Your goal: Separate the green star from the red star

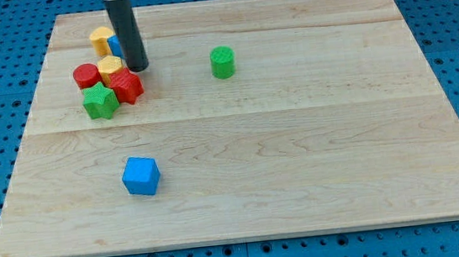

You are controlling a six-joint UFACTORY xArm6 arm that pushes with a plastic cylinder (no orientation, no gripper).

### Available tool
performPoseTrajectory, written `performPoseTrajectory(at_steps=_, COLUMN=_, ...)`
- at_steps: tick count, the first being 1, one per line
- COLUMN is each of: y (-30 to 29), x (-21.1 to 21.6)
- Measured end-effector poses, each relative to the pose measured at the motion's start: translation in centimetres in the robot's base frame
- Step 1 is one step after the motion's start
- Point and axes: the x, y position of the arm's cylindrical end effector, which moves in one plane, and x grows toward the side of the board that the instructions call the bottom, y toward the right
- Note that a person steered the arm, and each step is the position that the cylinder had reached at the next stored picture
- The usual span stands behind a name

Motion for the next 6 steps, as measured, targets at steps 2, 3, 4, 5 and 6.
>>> performPoseTrajectory(at_steps=2, y=4.3, x=8.4)
performPoseTrajectory(at_steps=3, y=3.7, x=6.7)
performPoseTrajectory(at_steps=4, y=1.2, x=2.9)
performPoseTrajectory(at_steps=5, y=-3.9, x=4.7)
performPoseTrajectory(at_steps=6, y=-2.7, x=7.3)
